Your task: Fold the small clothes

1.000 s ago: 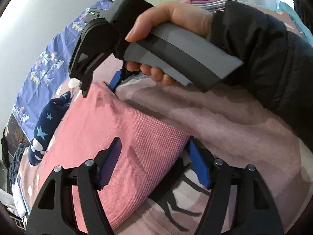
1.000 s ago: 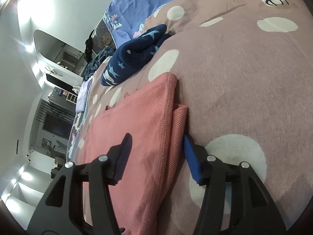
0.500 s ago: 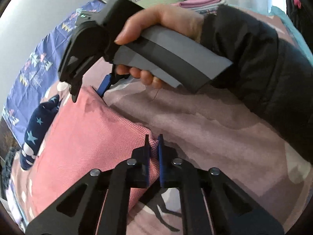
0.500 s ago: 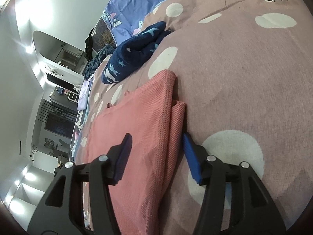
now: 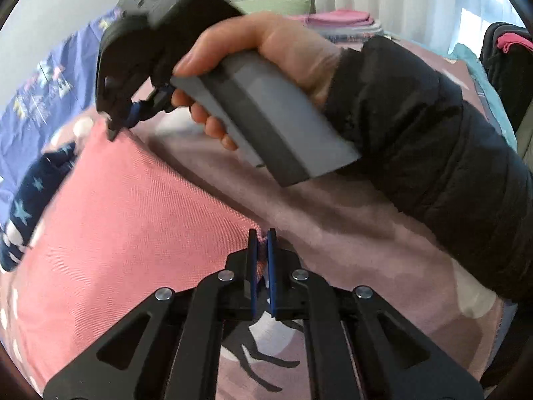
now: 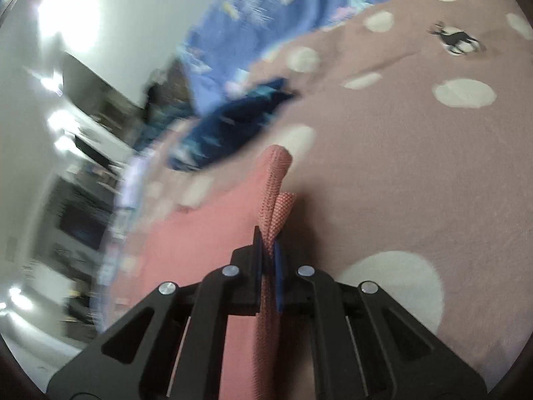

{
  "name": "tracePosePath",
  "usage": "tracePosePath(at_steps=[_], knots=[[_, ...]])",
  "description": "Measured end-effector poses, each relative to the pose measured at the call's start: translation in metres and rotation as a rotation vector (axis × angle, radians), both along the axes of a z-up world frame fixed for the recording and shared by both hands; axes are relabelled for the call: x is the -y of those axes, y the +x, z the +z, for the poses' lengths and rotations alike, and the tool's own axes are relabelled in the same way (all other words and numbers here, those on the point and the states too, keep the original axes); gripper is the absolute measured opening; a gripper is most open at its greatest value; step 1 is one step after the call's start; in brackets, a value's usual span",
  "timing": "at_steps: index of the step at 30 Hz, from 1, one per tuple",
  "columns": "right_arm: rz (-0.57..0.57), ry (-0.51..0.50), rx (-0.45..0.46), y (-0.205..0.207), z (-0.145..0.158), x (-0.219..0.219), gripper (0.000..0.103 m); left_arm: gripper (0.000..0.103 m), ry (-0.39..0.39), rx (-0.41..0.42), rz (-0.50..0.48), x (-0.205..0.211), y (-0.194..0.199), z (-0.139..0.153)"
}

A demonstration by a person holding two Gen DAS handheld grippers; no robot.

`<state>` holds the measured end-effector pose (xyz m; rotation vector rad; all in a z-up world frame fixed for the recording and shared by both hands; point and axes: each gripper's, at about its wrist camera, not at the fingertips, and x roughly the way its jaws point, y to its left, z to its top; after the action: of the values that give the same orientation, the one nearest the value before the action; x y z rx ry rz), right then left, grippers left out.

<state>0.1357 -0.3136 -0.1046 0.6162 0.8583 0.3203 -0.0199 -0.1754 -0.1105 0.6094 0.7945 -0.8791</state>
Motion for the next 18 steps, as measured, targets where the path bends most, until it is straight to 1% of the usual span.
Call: tracePosePath(at_steps=[1, 3, 4, 6, 9, 11, 12, 14, 15, 18], knots=[[-0.016, -0.013, -0.045, 0.007, -0.017, 0.000, 0.006, 0.005, -0.004, -0.011, 0.004, 0.000, 0.002, -0.003], [-0.019, 0.037, -0.048, 0.007, -0.022, 0.006, 0.006, 0.005, -0.010, -0.019, 0.009, 0.000, 0.004, -0.006], [-0.028, 0.064, -0.025, 0.004, -0.016, 0.010, 0.006, 0.005, -0.015, -0.021, 0.007, 0.001, 0.003, -0.005], [-0.051, 0.073, 0.035, -0.003, -0.004, 0.014, 0.008, 0.006, -0.014, -0.022, -0.003, 0.001, 0.001, -0.005], [-0.092, 0.041, 0.062, -0.008, 0.002, 0.015, 0.009, 0.005, -0.015, -0.030, -0.010, 0.000, -0.001, -0.007], [-0.165, 0.012, 0.073, -0.014, 0.005, 0.027, 0.009, 0.006, -0.022, -0.034, -0.009, -0.002, 0.000, -0.007], [-0.176, 0.027, 0.074, -0.016, 0.008, 0.032, 0.009, 0.006, -0.024, -0.035, -0.007, -0.003, 0.002, -0.008], [-0.155, 0.078, 0.080, -0.015, 0.010, 0.040, 0.009, 0.006, -0.029, -0.040, -0.003, -0.003, 0.005, -0.009], [-0.109, 0.103, 0.088, -0.015, 0.013, 0.039, 0.009, 0.006, -0.031, -0.042, -0.003, -0.003, 0.006, -0.010], [0.064, 0.122, 0.082, -0.012, 0.015, 0.020, 0.009, 0.008, -0.035, -0.041, -0.002, -0.004, 0.006, -0.011]])
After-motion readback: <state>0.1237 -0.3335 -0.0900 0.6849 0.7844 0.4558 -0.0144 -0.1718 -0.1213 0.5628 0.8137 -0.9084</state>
